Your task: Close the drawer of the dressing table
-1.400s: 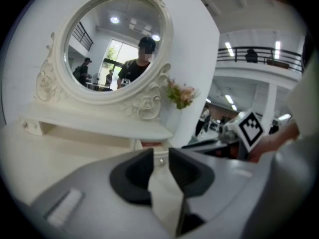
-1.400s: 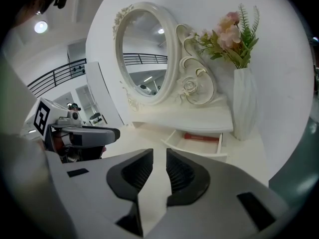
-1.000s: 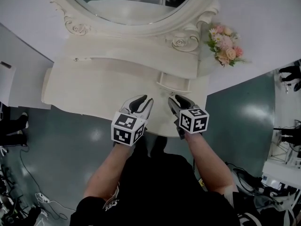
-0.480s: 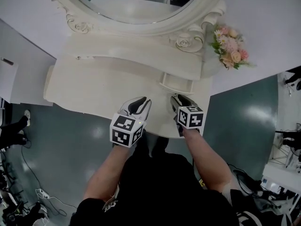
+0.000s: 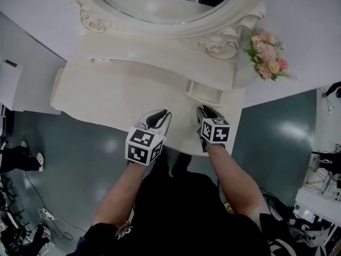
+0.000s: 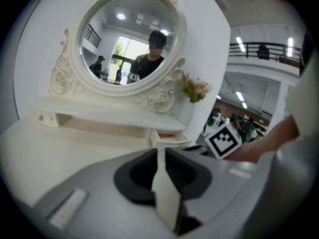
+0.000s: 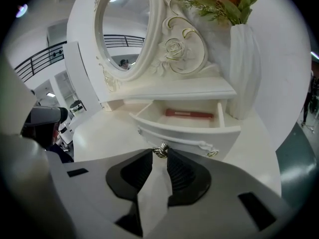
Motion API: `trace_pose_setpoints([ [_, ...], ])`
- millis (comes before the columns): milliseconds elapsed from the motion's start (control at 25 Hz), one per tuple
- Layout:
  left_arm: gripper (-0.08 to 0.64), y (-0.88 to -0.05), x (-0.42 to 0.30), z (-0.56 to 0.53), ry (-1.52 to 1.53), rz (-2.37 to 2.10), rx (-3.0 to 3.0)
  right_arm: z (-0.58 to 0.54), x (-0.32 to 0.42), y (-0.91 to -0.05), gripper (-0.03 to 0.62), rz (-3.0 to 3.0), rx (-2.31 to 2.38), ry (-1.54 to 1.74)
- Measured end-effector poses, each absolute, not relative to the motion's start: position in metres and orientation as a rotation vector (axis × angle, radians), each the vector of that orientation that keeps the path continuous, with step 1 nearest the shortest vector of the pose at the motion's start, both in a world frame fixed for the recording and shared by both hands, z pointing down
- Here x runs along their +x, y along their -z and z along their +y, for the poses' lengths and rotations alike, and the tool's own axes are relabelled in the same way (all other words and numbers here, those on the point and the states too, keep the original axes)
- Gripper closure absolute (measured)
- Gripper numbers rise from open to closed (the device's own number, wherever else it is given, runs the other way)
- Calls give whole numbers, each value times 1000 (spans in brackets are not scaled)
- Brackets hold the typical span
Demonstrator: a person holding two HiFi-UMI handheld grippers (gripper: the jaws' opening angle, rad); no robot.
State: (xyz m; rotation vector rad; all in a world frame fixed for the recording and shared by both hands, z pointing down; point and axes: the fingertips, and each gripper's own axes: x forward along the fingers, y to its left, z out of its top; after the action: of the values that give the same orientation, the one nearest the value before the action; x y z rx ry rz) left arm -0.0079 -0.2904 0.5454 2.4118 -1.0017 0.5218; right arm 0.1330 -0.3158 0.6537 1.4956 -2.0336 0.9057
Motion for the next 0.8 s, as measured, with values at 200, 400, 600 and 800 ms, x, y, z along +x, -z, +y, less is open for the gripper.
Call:
trace_pose_setpoints([
  [200,511,-544,-12,-290,-524,-998,2414,-315,132,-655,511,-2020,1471,-873],
  [400,509,-541,-10,-291,-519,-997,2417,-316,133,-650,514,-2028,1450,-853],
  [600,511,-539,-10,-291,-509,-1007,2414,-323,137,-642,515,-2037,1471,-830],
  [800,511,-536,-15,-293,-497,-1030,2399,-331,141,-637,515,-2039,1473,-817],
])
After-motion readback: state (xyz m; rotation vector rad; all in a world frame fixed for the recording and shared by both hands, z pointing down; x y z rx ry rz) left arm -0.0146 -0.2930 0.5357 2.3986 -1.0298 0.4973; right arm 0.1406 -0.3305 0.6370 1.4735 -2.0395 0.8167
